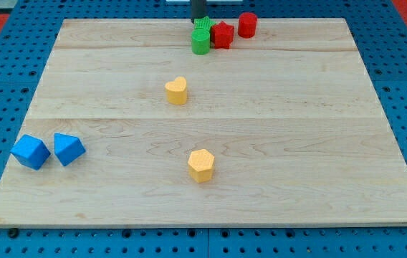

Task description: Move the red circle into the red star

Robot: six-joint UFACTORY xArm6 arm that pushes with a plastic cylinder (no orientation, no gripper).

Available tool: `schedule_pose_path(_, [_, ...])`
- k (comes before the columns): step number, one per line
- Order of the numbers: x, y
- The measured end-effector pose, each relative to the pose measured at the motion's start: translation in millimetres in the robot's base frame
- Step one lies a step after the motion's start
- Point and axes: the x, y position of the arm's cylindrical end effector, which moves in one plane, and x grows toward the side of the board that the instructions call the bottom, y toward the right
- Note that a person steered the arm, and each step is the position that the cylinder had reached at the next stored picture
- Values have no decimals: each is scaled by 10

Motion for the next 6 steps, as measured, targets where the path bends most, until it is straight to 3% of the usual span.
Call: schedule_pose_path(6, [191,1711])
